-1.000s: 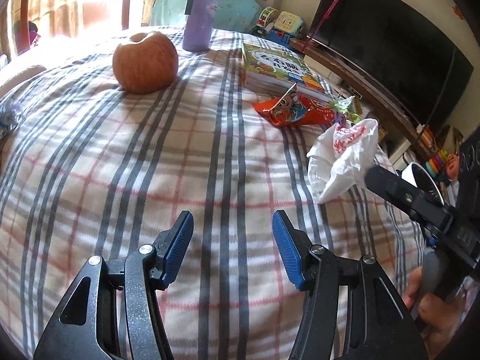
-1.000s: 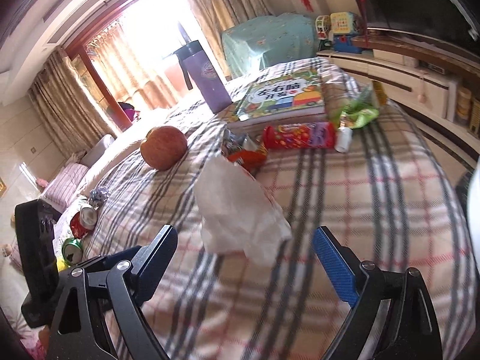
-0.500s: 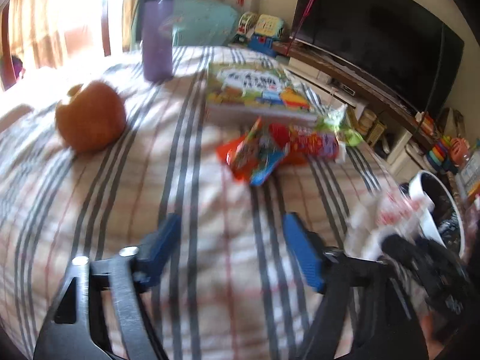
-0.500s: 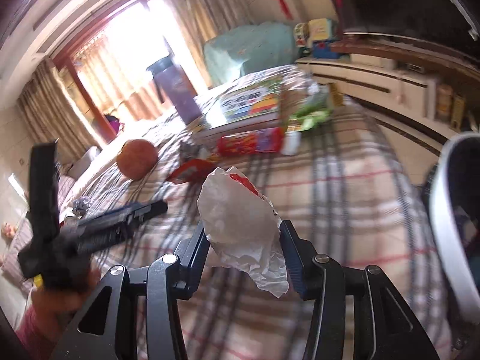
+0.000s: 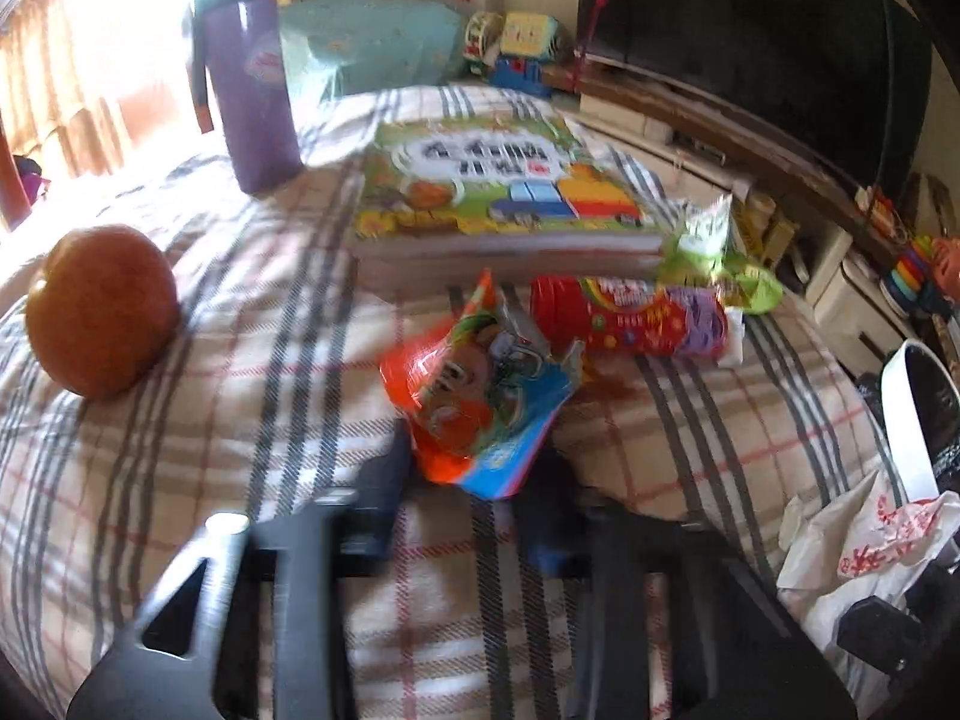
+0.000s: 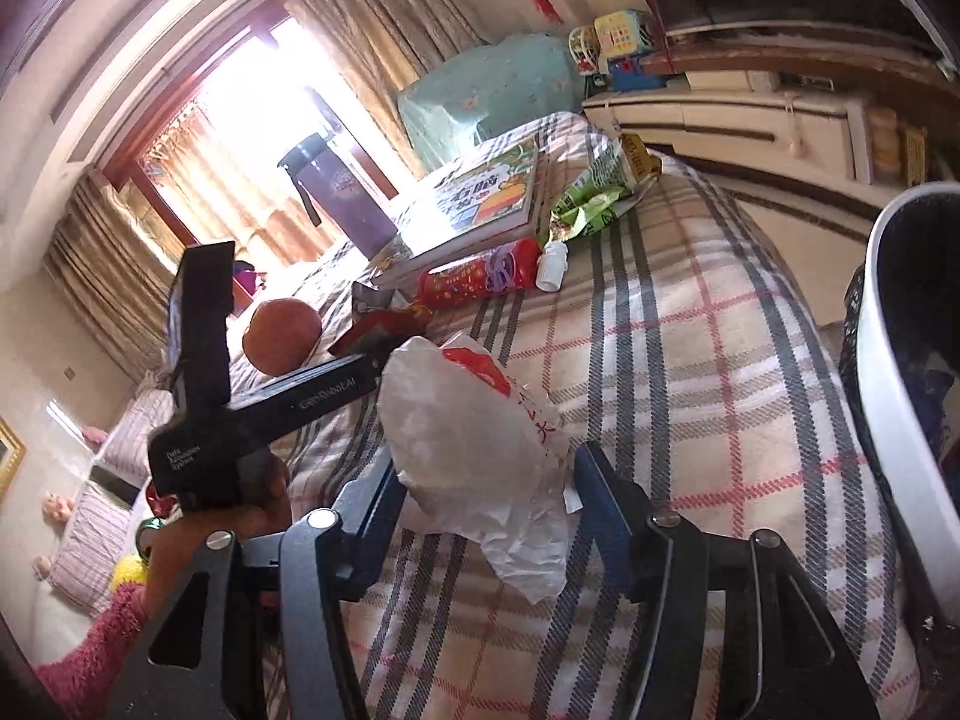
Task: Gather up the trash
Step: 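Grasp the orange snack wrapper with the left tool while the right tool grasps the white plastic bag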
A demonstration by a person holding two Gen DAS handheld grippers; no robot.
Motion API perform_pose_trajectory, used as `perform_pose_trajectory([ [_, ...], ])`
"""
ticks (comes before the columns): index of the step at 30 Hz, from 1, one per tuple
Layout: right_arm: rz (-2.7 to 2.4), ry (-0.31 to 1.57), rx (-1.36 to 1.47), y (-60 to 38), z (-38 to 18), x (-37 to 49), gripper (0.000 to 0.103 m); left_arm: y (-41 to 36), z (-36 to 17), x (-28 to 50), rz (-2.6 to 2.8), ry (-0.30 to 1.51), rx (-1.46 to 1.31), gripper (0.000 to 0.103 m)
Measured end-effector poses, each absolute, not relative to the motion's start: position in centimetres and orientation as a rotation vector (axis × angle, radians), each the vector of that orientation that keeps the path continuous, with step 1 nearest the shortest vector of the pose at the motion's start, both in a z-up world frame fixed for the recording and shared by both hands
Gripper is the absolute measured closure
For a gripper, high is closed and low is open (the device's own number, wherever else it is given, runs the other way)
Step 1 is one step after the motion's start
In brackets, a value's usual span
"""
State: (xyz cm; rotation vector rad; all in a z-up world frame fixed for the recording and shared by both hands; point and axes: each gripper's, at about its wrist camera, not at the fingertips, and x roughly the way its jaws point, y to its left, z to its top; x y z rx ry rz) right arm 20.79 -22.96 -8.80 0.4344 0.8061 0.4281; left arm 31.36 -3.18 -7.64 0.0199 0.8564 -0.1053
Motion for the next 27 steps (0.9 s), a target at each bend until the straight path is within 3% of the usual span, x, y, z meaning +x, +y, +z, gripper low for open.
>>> perform_pose_trajectory([
  [2,0.439,0.829,0.462,-23.1,-9.2,21.1,0.031,-3.2,-7.6,31.3,-0.116,0.853,0.016,0.090],
  [7,0.465,0.835,0.491,-23.4,-9.5,21.1,0.025,-2.9,-7.3,31.0,-0.130,0.837,-0.013,0.101],
  [11,0.488,0.831,0.470,-22.9,-9.3,21.0,0.011,-2.8,-6.9,29.7,-0.137,0.799,-0.028,0.101],
  [18,0.473,0.815,0.469,-23.1,-9.1,20.6,0.009,-2.9,-6.7,24.6,-0.193,0.805,-0.053,0.100],
  [19,0.456,0.805,0.467,-23.3,-9.0,20.4,0.009,-2.8,-6.5,24.5,-0.192,0.807,-0.057,0.093],
  [22,0.416,0.804,0.447,-23.3,-8.7,20.5,0.009,-1.9,-6.0,25.7,-0.159,0.812,-0.096,0.047],
  [25,0.391,0.803,0.400,-22.8,-8.3,20.6,0.009,-1.4,-4.9,27.5,-0.149,0.774,-0.104,0.042],
  [27,0.381,0.799,0.350,-22.1,-8.0,20.6,0.009,-1.6,-4.3,28.8,-0.136,0.750,-0.071,0.033],
])
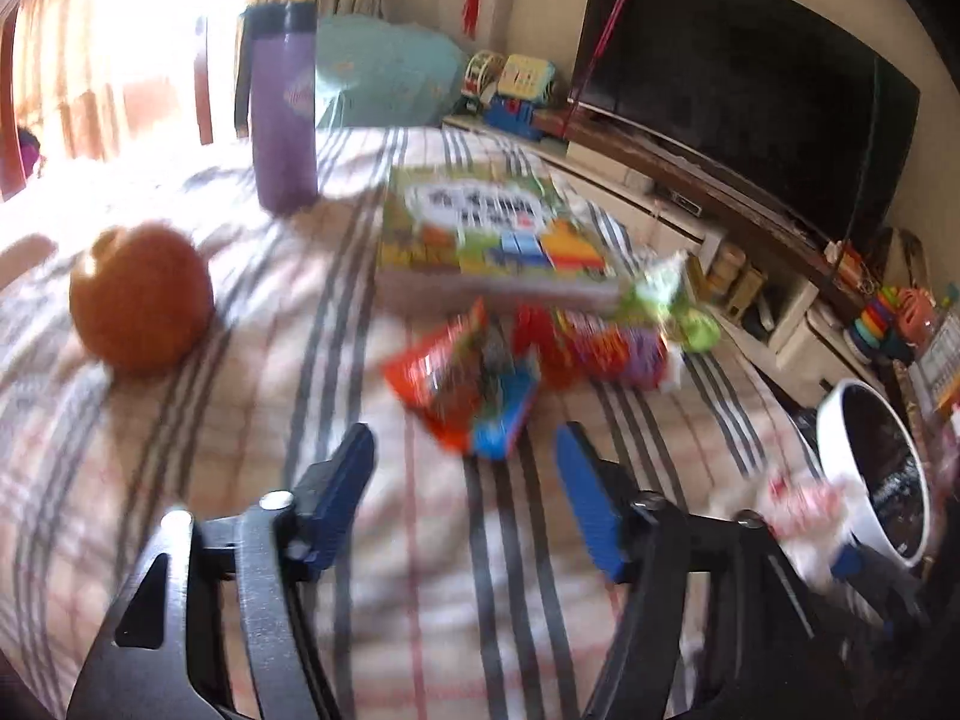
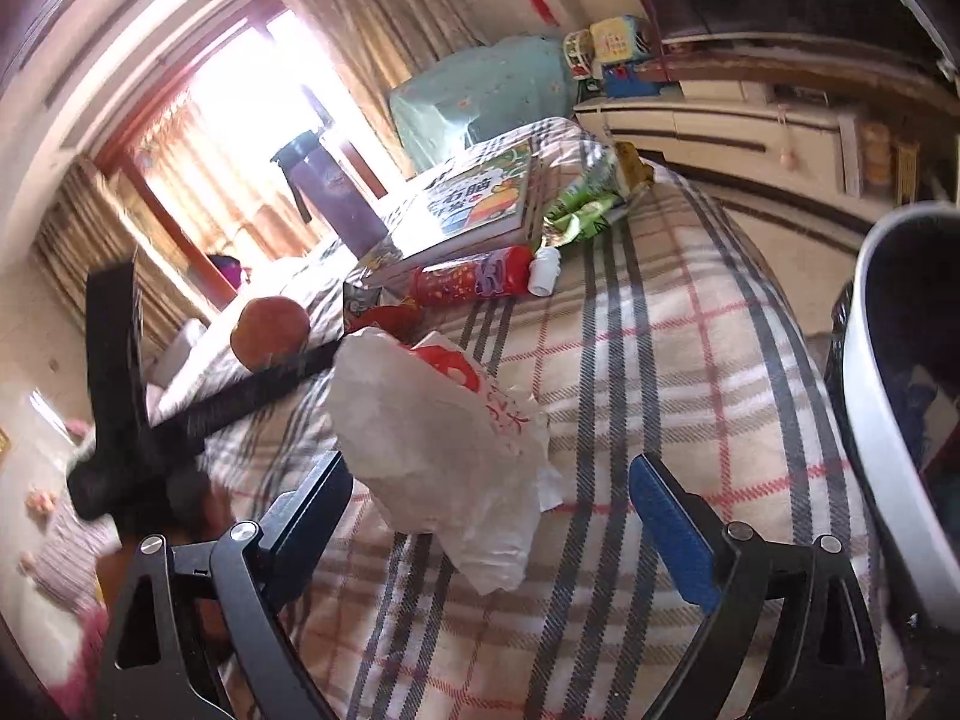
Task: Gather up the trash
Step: 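Grasp the orange snack wrapper with the left tool while the right tool grasps the white plastic bag, then carry the orange wrapper and white plastic bag over the bin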
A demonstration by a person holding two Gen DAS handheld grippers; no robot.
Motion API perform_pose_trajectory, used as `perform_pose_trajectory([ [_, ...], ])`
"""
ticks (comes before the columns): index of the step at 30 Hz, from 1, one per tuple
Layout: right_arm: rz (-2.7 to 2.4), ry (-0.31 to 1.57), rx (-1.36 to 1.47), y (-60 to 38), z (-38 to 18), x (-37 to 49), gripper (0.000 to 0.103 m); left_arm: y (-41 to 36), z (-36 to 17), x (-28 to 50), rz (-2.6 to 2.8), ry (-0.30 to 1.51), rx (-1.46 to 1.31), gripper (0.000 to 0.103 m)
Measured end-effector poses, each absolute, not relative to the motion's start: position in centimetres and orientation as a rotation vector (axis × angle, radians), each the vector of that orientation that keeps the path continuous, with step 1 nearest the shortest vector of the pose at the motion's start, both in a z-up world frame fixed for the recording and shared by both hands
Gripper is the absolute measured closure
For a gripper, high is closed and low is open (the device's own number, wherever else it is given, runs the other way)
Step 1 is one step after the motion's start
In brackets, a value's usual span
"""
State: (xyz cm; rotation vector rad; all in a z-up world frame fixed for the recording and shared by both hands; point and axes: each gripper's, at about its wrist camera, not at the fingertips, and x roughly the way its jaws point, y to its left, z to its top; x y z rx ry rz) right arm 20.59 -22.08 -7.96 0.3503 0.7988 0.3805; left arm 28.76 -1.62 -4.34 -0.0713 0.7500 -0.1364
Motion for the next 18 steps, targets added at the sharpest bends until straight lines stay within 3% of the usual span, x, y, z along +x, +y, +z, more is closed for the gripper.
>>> perform_pose_trajectory([
  [6,0.333,0.805,0.263,-20.7,-7.4,21.4,0.013,-2.0,-5.3,31.6,-0.189,0.762,0.012,0.032],
  [7,0.325,0.811,0.264,-20.7,-7.6,21.6,0.017,-2.0,-5.7,32.1,-0.208,0.777,0.008,0.036],
  [8,0.313,0.820,0.271,-20.8,-7.8,22.0,0.019,-1.9,-6.1,32.3,-0.224,0.791,0.000,0.050],
  [10,0.307,0.836,0.293,-21.0,-8.2,22.5,0.022,-1.9,-7.1,32.9,-0.258,0.842,-0.013,0.068],
  [11,0.304,0.843,0.299,-21.0,-8.4,22.7,0.029,-1.9,-7.1,33.0,-0.255,0.843,-0.012,0.074],
  [13,0.306,0.846,0.295,-21.0,-8.5,22.5,0.044,-1.7,-7.0,32.8,-0.279,0.835,-0.028,0.081],
  [18,0.289,0.812,0.242,-20.3,-7.9,21.2,0.054,-1.0,-6.5,30.4,-0.269,0.829,-0.056,0.084],
])
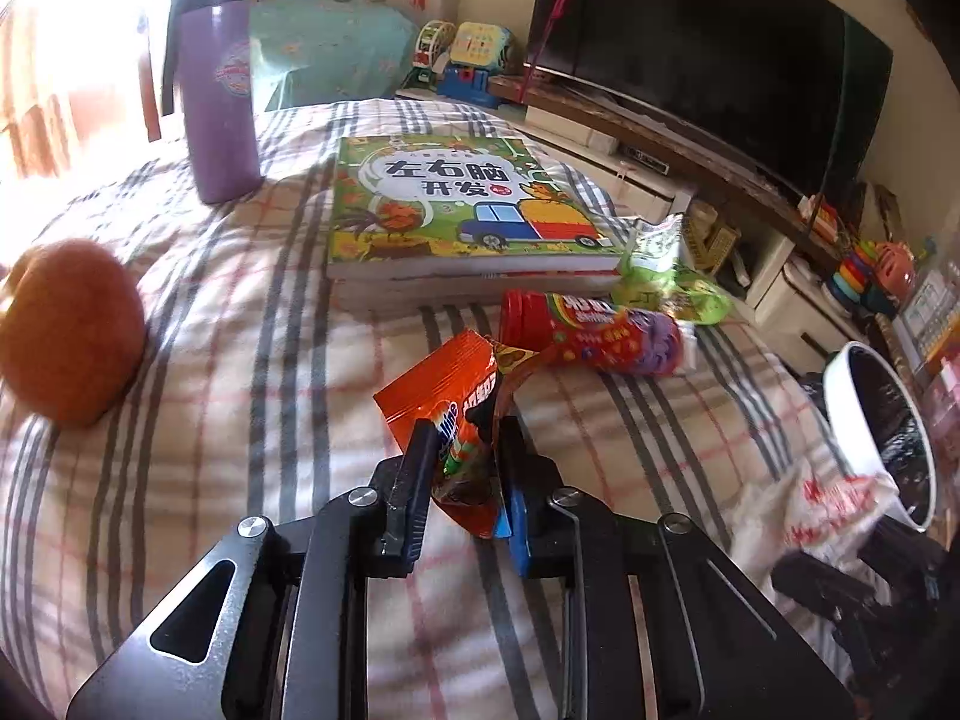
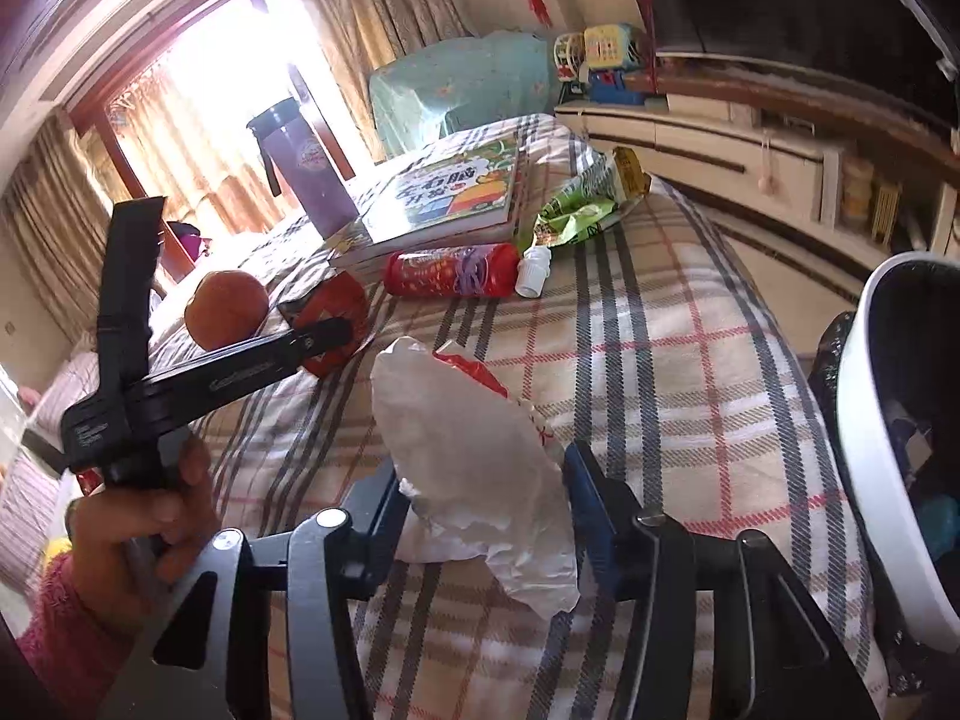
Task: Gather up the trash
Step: 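Carry the orange wrapper and white plastic bag over the bin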
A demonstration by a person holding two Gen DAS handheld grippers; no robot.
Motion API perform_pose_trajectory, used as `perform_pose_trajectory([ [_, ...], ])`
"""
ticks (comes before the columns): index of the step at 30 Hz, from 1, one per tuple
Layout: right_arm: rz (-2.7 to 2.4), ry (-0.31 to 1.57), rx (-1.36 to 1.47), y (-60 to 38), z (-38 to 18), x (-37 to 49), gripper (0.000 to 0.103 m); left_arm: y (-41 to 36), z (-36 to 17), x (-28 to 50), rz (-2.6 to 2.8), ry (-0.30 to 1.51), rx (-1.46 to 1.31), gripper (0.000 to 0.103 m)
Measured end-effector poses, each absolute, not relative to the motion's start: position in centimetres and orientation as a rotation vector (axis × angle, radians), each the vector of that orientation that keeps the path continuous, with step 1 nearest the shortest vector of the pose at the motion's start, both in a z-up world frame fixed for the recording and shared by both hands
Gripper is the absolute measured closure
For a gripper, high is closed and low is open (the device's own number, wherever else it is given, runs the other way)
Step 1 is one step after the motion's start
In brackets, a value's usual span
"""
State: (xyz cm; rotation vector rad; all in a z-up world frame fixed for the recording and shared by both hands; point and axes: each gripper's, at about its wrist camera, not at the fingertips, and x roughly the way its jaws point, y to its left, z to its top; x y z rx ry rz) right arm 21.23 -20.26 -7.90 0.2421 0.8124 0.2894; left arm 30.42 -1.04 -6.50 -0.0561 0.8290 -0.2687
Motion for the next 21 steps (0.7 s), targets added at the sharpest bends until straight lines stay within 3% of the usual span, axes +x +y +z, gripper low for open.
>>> perform_pose_trajectory([
  [12,0.294,0.747,0.292,-22.9,-6.4,16.7,0.056,-3.0,-5.0,18.4,-0.306,0.815,-0.102,0.084],
  [21,0.260,0.697,0.305,-26.3,-4.6,13.4,0.056,-7.0,-3.9,14.6,-0.344,0.789,-0.075,0.084],
])
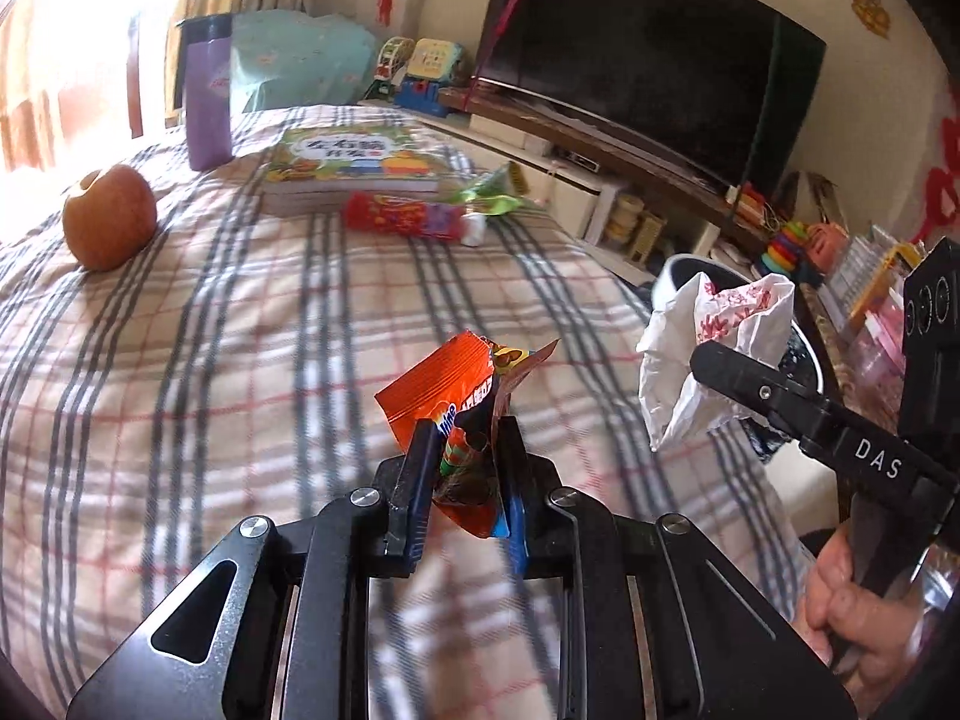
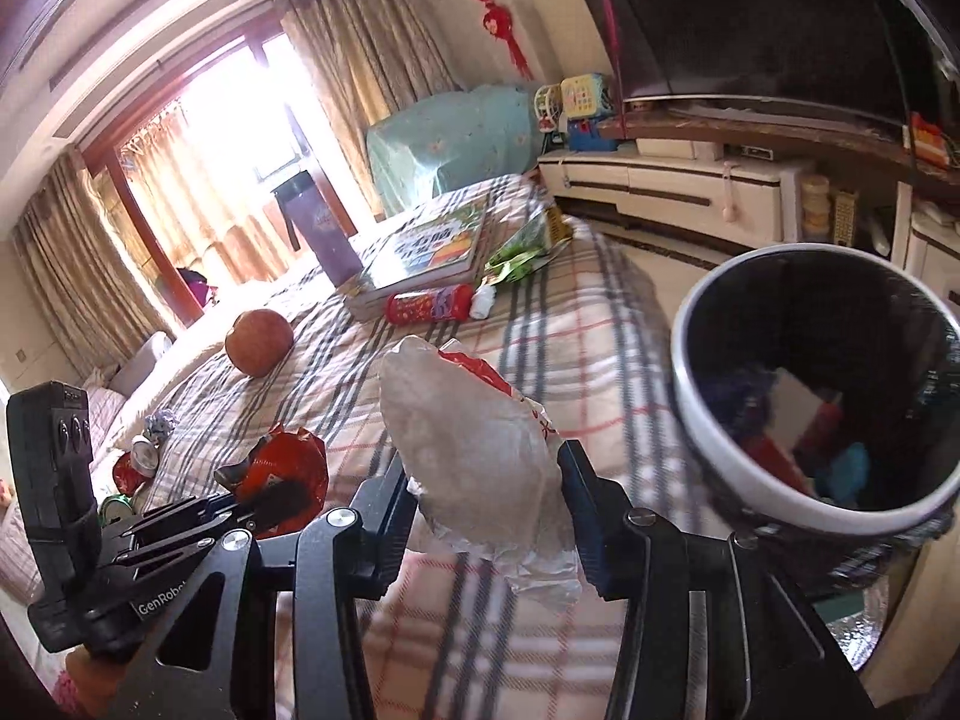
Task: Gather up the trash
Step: 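Carry the orange wrapper and white plastic bag over the bin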
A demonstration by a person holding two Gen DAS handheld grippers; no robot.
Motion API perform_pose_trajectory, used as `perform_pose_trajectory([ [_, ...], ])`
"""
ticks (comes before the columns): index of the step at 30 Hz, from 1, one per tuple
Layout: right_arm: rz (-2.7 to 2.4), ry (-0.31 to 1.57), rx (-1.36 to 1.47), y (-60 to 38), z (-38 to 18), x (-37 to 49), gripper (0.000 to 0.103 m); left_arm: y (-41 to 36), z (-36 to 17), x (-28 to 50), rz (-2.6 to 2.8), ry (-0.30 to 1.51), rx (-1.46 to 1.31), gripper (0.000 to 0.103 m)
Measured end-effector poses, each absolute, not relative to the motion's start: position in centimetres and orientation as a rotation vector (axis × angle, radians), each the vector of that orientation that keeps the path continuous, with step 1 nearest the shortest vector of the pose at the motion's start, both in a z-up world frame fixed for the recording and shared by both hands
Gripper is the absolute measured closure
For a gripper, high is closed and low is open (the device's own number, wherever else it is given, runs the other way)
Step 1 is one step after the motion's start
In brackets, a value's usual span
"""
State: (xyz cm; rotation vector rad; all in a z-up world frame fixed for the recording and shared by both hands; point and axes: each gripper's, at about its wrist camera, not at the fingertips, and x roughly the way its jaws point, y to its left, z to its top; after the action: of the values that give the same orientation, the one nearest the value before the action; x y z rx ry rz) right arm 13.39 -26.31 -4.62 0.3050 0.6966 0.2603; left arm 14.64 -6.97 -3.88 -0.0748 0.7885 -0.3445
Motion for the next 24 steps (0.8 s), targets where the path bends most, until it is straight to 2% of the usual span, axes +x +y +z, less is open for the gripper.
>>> perform_pose_trajectory([
  [24,0.140,0.655,0.345,-33.0,-3.7,9.8,0.056,-14.3,-2.4,13.5,-0.447,0.777,0.000,0.084],
])
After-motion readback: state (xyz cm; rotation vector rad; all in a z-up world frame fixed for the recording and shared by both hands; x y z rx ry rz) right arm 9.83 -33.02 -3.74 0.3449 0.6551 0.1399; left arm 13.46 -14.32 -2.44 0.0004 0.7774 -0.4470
